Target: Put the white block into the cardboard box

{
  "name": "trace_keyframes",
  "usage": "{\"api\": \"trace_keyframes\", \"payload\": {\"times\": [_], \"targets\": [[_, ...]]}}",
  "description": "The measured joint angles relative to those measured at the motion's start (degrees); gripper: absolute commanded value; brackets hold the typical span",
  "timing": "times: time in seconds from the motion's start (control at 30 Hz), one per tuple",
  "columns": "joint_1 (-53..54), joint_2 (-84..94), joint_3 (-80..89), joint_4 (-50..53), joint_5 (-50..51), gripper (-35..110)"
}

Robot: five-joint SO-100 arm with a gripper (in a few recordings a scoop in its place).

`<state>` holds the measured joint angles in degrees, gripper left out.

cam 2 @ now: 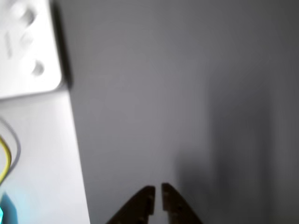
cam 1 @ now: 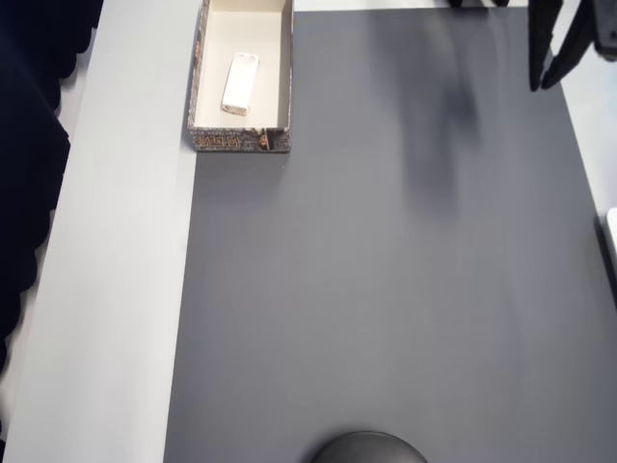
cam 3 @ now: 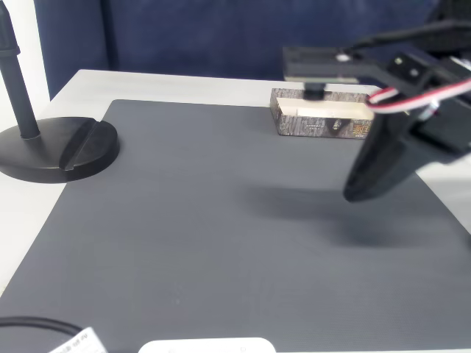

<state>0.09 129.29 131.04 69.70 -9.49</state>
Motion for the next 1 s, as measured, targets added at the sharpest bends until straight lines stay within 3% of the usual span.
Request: {"api": "trace_keyframes", "payload": {"times": [0.23,0.67,0.87,1.0], "targets": [[-1.8,16.9,18.1,-5.8,-0.9,-2],[2.5,32.0,33.5,-11.7,7.5,-2],[4.7,54.4,44.3,-6.1,8.6,-2],[5.2,59.2,45.0,-2.2,9.1,-2]]}}
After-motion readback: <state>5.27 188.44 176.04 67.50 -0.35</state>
